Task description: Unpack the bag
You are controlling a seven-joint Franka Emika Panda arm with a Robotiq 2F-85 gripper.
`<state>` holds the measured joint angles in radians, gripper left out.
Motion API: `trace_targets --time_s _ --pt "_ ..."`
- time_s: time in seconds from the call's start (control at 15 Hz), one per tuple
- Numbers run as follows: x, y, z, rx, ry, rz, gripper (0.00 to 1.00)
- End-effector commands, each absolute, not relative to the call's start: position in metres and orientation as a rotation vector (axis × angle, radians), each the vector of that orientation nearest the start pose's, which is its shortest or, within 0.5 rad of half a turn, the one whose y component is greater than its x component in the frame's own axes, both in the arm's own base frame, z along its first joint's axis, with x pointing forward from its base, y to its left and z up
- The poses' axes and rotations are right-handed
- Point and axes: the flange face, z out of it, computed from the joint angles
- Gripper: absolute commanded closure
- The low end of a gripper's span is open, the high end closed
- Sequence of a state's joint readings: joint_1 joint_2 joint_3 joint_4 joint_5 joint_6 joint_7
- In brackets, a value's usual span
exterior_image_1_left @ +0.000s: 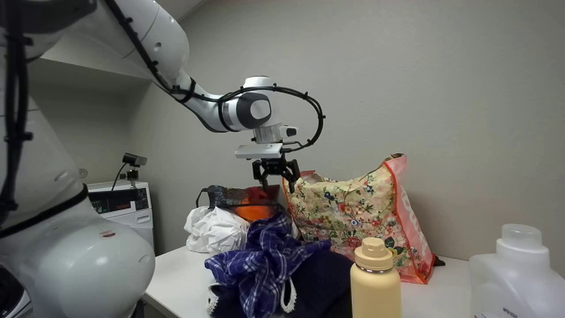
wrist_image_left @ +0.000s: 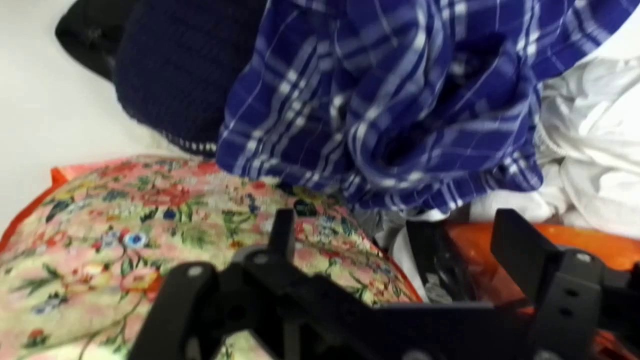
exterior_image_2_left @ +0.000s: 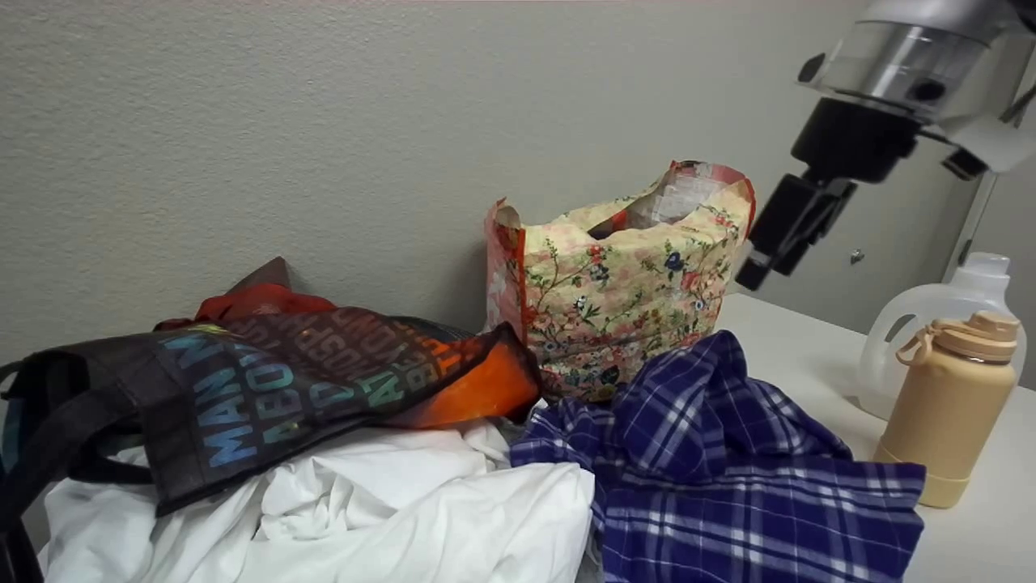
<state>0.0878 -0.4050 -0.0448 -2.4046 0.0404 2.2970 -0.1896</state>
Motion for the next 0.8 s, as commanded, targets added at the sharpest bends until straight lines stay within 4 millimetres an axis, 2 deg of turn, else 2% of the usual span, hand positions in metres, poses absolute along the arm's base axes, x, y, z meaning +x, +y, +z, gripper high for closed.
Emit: trace_targets --time_s 0.0,0.2,0.4,0.73 --pt "0.527 0.028 0.522 -3.093 -0.399 -0.661 0.0" --pt "0.58 0.029 0.537 -3.092 -0.392 -0.871 0.0" --pt "0.62 0.028 0.538 -3.082 -0.331 -1.046 0.0" --pt "0.66 0.02 0.519 -3.173 -0.219 -1.165 0.0"
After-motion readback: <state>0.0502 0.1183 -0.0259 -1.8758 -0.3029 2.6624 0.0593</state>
